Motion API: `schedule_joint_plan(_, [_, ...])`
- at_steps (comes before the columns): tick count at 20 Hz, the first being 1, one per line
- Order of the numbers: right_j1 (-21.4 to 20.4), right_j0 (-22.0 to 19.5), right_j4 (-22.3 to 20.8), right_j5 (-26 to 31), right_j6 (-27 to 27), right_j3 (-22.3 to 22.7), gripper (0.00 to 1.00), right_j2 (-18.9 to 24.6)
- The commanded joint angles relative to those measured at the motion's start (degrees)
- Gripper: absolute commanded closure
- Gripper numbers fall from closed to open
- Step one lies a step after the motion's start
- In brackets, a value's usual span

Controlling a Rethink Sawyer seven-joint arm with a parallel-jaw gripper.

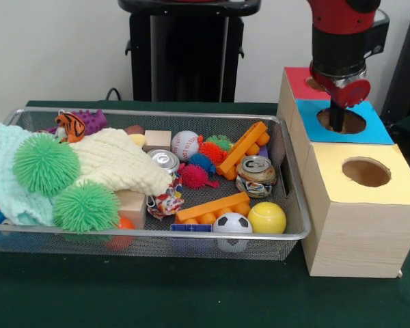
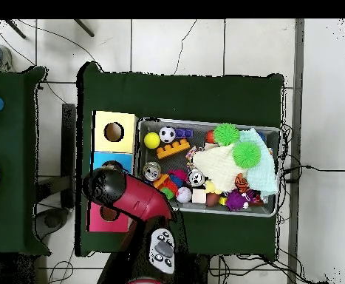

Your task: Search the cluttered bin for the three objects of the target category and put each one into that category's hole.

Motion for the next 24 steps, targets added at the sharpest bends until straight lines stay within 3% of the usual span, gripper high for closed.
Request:
schedule_joint_plan(1, [9.53, -2.21, 1.36, -5.07, 6.69, -1.10, 1.00, 5.94])
schedule_joint_plan(3, [10.55, -2.55, 1.26, -6.61, 6.62, -1.30, 1.00, 6.49])
schedule_joint_plan(5, [8.73, -1.78, 0.98, -4.08, 7.43, -0.98, 1.00, 5.35])
schedule_joint_plan(11, [-5.66, 0.40, -1.31, 11.31, 11.46, 1.13, 1.00, 0.29])
schedule_joint_plan(14, [-9.68, 0.69, -2.60, 17.39, 12.52, 0.67, 1.00, -1.19])
schedule_joint_plan(19, [-13.88, 0.82, -4.05, 22.44, 12.25, -1.17, 1.00, -3.69])
schedule_joint_plan(24, [-14.97, -0.55, -9.31, 26.09, 6.87, -5.40, 1.00, -7.03])
